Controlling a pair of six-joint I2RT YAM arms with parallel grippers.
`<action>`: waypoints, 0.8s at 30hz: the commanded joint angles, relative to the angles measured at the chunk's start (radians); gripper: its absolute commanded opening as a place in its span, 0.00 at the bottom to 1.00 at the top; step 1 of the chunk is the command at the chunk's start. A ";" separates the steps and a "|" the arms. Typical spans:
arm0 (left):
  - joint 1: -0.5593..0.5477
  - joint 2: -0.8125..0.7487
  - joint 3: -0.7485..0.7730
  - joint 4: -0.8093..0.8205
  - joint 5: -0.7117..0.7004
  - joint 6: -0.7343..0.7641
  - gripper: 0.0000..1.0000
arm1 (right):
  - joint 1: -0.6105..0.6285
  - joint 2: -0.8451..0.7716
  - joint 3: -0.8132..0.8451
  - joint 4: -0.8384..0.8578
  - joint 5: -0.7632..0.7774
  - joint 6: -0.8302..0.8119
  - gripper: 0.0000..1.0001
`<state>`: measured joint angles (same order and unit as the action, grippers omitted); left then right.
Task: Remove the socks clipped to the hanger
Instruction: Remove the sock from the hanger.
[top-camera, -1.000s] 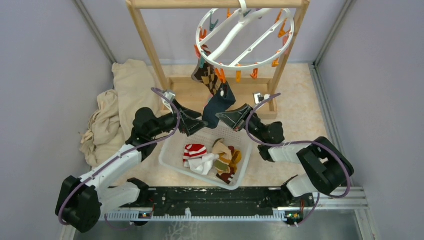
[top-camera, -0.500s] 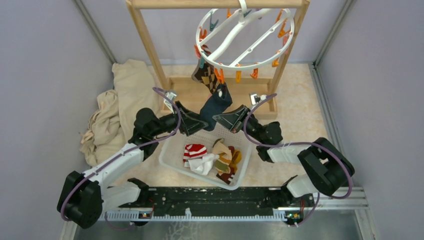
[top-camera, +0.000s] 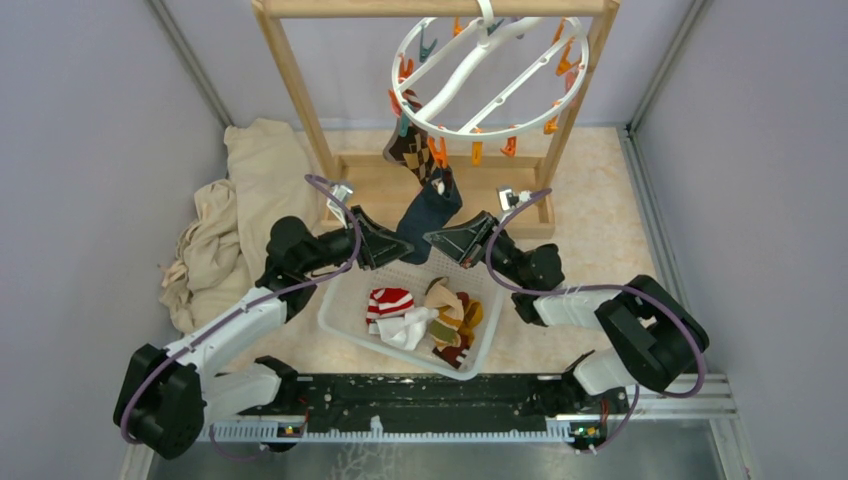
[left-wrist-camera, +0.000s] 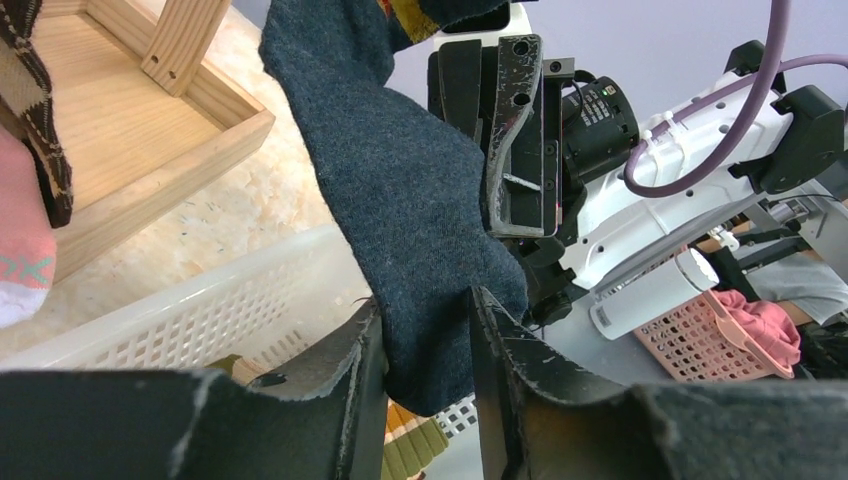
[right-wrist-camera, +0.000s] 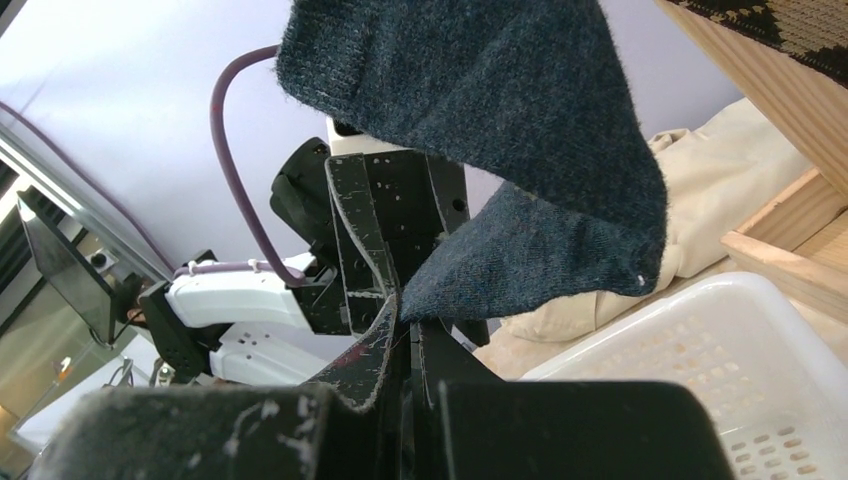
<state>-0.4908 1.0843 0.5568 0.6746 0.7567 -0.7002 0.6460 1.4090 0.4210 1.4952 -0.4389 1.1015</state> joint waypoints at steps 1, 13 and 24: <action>0.002 -0.014 0.024 0.040 0.023 -0.005 0.36 | 0.009 -0.027 0.018 0.053 0.003 -0.017 0.00; 0.002 -0.014 0.046 0.040 0.026 -0.022 0.02 | 0.025 -0.025 0.024 -0.014 0.006 -0.041 0.00; 0.000 -0.061 0.132 -0.226 -0.054 0.099 0.00 | 0.049 -0.093 0.017 -0.181 0.030 -0.098 0.29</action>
<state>-0.4908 1.0615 0.6361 0.5419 0.7437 -0.6689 0.6762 1.3792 0.4210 1.3571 -0.4198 1.0523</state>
